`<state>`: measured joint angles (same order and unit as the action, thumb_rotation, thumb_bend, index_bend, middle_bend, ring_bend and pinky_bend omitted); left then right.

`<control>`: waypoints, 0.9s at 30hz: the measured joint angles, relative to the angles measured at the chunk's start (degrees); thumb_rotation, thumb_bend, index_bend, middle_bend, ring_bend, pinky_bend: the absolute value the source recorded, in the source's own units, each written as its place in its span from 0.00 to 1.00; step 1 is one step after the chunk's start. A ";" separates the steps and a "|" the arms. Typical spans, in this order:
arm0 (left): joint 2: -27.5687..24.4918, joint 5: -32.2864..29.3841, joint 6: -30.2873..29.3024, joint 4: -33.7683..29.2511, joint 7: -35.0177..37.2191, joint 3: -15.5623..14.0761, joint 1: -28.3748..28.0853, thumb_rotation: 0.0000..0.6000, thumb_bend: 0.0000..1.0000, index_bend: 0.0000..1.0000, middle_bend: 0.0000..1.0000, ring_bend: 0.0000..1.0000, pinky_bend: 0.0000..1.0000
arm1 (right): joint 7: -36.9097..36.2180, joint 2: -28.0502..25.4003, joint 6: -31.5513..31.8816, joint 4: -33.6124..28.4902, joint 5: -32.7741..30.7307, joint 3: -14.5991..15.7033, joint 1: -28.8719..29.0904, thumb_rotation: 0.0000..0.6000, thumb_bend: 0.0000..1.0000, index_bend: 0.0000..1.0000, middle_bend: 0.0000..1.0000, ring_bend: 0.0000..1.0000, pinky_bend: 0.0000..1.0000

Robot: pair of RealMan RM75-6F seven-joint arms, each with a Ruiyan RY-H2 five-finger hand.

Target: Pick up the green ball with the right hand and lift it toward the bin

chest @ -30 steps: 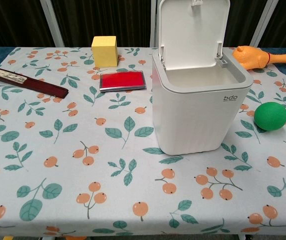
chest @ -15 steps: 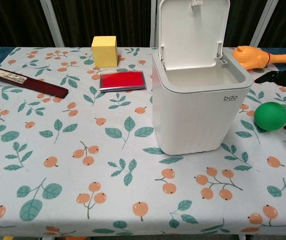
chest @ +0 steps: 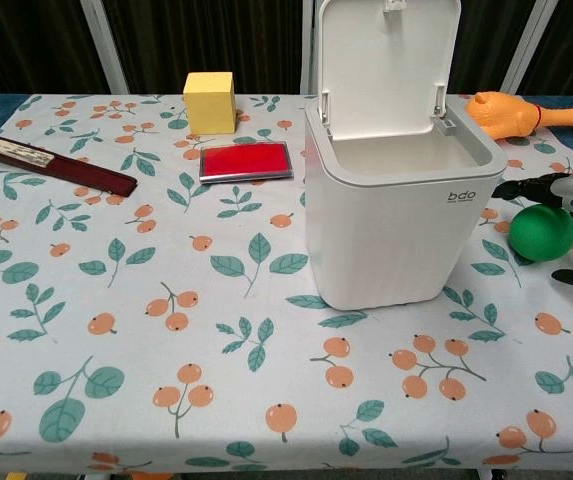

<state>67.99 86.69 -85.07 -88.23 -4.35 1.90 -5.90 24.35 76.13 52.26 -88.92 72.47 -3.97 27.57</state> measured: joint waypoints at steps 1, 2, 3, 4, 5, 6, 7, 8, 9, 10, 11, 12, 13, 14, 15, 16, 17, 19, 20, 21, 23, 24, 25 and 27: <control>-0.01 -0.04 -0.07 -0.01 0.02 0.04 0.02 1.00 0.05 0.04 0.07 0.00 0.14 | 0.10 0.12 -0.05 0.12 -0.24 0.09 0.10 1.00 0.21 0.00 0.12 0.11 0.42; 0.02 -0.07 -0.09 -0.01 0.05 0.05 0.04 1.00 0.05 0.04 0.07 0.00 0.14 | 0.07 0.29 -0.08 0.28 -0.49 0.18 0.22 1.00 0.22 0.00 0.13 0.13 0.44; 0.05 -0.08 -0.07 -0.01 0.07 0.04 0.05 1.00 0.05 0.04 0.07 0.00 0.14 | -0.06 0.36 -0.05 0.34 -0.52 0.22 0.25 1.00 0.23 0.00 0.13 0.14 0.46; 0.12 -0.09 -0.01 0.00 0.09 -0.02 0.06 1.00 0.05 0.04 0.07 0.00 0.14 | -0.30 0.44 0.02 0.42 -0.45 0.26 0.27 1.00 0.24 0.00 0.14 0.15 0.48; 0.14 -0.10 0.05 0.02 0.09 -0.03 0.05 1.00 0.05 0.04 0.07 0.00 0.14 | -0.74 0.56 0.16 0.57 -0.27 0.34 0.28 1.00 0.26 0.01 0.15 0.18 0.51; 0.17 -0.11 0.15 0.06 0.08 -0.05 0.02 1.00 0.05 0.04 0.07 0.00 0.14 | -1.11 0.67 0.29 0.73 -0.07 0.42 0.29 1.00 0.26 0.02 0.16 0.19 0.53; 0.20 -0.13 0.29 0.12 0.08 -0.08 -0.02 1.00 0.05 0.04 0.07 0.00 0.14 | -1.44 0.77 0.42 0.97 0.14 0.49 0.32 1.00 0.27 0.04 0.17 0.21 0.54; 0.21 -0.16 0.35 0.15 0.08 -0.08 -0.06 1.00 0.05 0.04 0.07 0.00 0.14 | -1.74 0.92 0.55 1.29 0.42 0.60 0.43 1.00 0.27 0.07 0.19 0.22 0.55; 0.21 -0.17 0.36 0.16 0.11 -0.06 -0.08 1.00 0.05 0.04 0.07 0.00 0.14 | -1.86 1.02 0.62 1.47 0.62 0.67 0.56 1.00 0.28 0.09 0.20 0.24 0.55; 0.19 -0.18 0.36 0.17 0.13 -0.03 -0.10 1.00 0.05 0.04 0.07 0.00 0.14 | -1.92 1.09 0.69 1.61 0.79 0.72 0.68 1.00 0.28 0.12 0.22 0.25 0.55; 0.15 -0.18 0.38 0.17 0.13 -0.01 -0.13 1.00 0.05 0.04 0.07 0.00 0.14 | -2.02 1.17 0.74 1.76 0.85 0.77 0.83 1.00 0.28 0.13 0.23 0.26 0.56; 0.13 -0.16 0.39 0.17 0.10 -0.02 -0.14 1.00 0.05 0.04 0.07 0.00 0.14 | -2.04 1.23 0.74 1.81 0.82 0.81 0.93 1.00 0.29 0.15 0.25 0.28 0.56; 0.09 -0.15 0.40 0.16 0.04 -0.04 -0.14 1.00 0.05 0.04 0.07 0.00 0.14 | -2.04 1.28 0.78 1.86 0.79 0.84 0.99 1.00 0.30 0.17 0.26 0.30 0.57; 0.06 -0.17 0.42 0.14 0.03 -0.06 -0.13 1.00 0.05 0.04 0.07 0.00 0.14 | -2.00 1.36 0.89 1.90 0.79 0.90 1.02 1.00 0.30 0.19 0.28 0.31 0.57; 0.03 -0.19 0.43 0.11 0.03 -0.07 -0.12 1.00 0.05 0.04 0.07 0.00 0.14 | -1.95 1.45 1.00 1.95 0.79 0.96 1.05 1.00 0.31 0.22 0.29 0.32 0.58; -0.01 -0.23 0.46 0.08 0.04 -0.08 -0.11 1.00 0.05 0.04 0.07 0.00 0.14 | -1.94 1.53 1.13 2.05 0.81 1.00 1.08 1.00 0.32 0.24 0.31 0.34 0.59; -0.03 -0.24 0.48 0.05 0.05 -0.09 -0.11 1.00 0.05 0.04 0.07 0.00 0.14 | -1.95 1.61 1.28 2.15 0.87 1.05 1.12 1.00 0.32 0.25 0.32 0.34 0.59; -0.08 -0.25 0.49 -0.02 0.03 -0.09 -0.11 1.00 0.05 0.04 0.07 0.00 0.14 | -2.03 1.69 1.51 2.23 1.02 1.11 1.17 1.00 0.34 0.28 0.34 0.36 0.60; -0.09 -0.25 0.49 -0.06 0.00 -0.08 -0.12 1.00 0.05 0.04 0.07 0.00 0.14 | -2.10 1.74 1.72 2.27 1.14 1.16 1.18 1.00 0.34 0.30 0.35 0.37 0.60; -0.10 -0.25 0.47 -0.09 -0.02 -0.06 -0.13 1.00 0.05 0.04 0.07 0.00 0.14 | -2.16 1.78 1.87 2.30 1.23 1.21 1.18 1.00 0.35 0.32 0.37 0.38 0.61; -0.13 -0.24 0.42 -0.15 -0.06 -0.02 -0.14 1.00 0.05 0.04 0.07 0.00 0.14 | -2.31 1.90 2.23 2.39 1.44 1.32 1.15 1.00 0.36 0.34 0.39 0.40 0.61; -0.13 -0.24 0.41 -0.17 -0.08 0.00 -0.15 1.00 0.05 0.04 0.07 0.00 0.14 | -2.40 1.94 2.40 2.43 1.55 1.39 1.11 1.00 0.37 0.35 0.40 0.41 0.61; -0.13 -0.27 0.41 -0.20 -0.12 0.00 -0.15 1.00 0.05 0.04 0.07 0.00 0.14 | -2.52 1.96 2.61 2.45 1.68 1.46 1.05 1.00 0.37 0.36 0.40 0.41 0.62; -0.12 -0.32 0.45 -0.21 -0.12 -0.02 -0.13 1.00 0.05 0.04 0.07 0.00 0.14 | -2.95 1.86 3.28 2.38 2.06 1.55 0.84 1.00 0.37 0.36 0.41 0.41 0.62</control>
<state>67.87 86.37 -84.62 -88.44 -4.47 1.88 -6.03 21.40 77.99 55.54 -86.55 74.52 -2.42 28.41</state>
